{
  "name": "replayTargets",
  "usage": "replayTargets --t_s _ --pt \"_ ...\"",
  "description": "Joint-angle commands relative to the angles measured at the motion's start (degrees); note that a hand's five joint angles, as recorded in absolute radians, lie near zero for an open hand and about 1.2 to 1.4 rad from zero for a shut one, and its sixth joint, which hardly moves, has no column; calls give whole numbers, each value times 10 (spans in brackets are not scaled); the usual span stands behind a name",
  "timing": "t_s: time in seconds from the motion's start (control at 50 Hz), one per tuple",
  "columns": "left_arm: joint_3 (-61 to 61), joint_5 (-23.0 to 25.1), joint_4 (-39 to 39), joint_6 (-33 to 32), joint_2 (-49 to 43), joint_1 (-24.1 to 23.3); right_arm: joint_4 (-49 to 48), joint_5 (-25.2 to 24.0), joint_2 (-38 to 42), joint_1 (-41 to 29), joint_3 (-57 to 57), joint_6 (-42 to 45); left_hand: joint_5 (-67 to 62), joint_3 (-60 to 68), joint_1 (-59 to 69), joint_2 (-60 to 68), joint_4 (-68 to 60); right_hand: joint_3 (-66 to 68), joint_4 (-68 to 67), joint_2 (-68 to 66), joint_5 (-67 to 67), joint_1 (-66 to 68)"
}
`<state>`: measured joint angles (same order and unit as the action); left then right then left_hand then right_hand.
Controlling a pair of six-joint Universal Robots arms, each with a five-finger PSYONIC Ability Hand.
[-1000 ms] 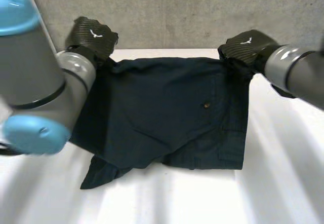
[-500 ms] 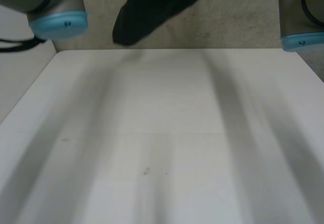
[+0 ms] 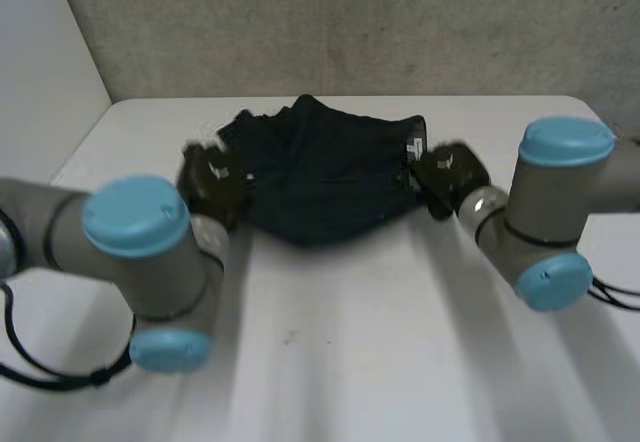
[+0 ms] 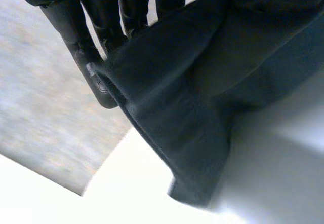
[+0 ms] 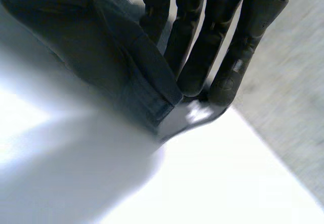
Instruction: Fold the shorts.
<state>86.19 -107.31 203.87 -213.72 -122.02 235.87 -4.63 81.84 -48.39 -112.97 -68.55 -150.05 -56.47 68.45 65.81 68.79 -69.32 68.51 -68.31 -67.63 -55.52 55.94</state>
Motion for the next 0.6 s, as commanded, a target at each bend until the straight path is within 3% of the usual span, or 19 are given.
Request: replayTargets --t_s 0.02,0.12,0.24,0.38,0.5,0.6 --pt "64 2 -65 -5 42 -10 56 -10 -67 2 -92 12 -135 116 142 112 -107 115 -117 -124 -145 241" --pt "107 4 -133 -4 100 -10 64 -19 -151 2 -170 14 -135 116 142 112 -107 115 -117 -124 -145 241" --pt "153 4 -189 -4 148 -11 81 -47 -191 4 -227 27 -135 116 142 112 -107 115 -117 -124 -145 241" --pt "209 5 -257 -13 202 -18 192 -50 -254 6 -277 83 -135 116 142 112 -107 115 -117 -124 -145 241" --pt "238 9 -327 -87 251 -32 389 -49 -329 14 -321 202 -135 116 142 112 -107 115 -117 -124 -145 241" --pt "219 34 -306 -171 265 -22 433 -70 -360 34 -320 235 -135 116 142 112 -107 115 -117 -124 -145 241"
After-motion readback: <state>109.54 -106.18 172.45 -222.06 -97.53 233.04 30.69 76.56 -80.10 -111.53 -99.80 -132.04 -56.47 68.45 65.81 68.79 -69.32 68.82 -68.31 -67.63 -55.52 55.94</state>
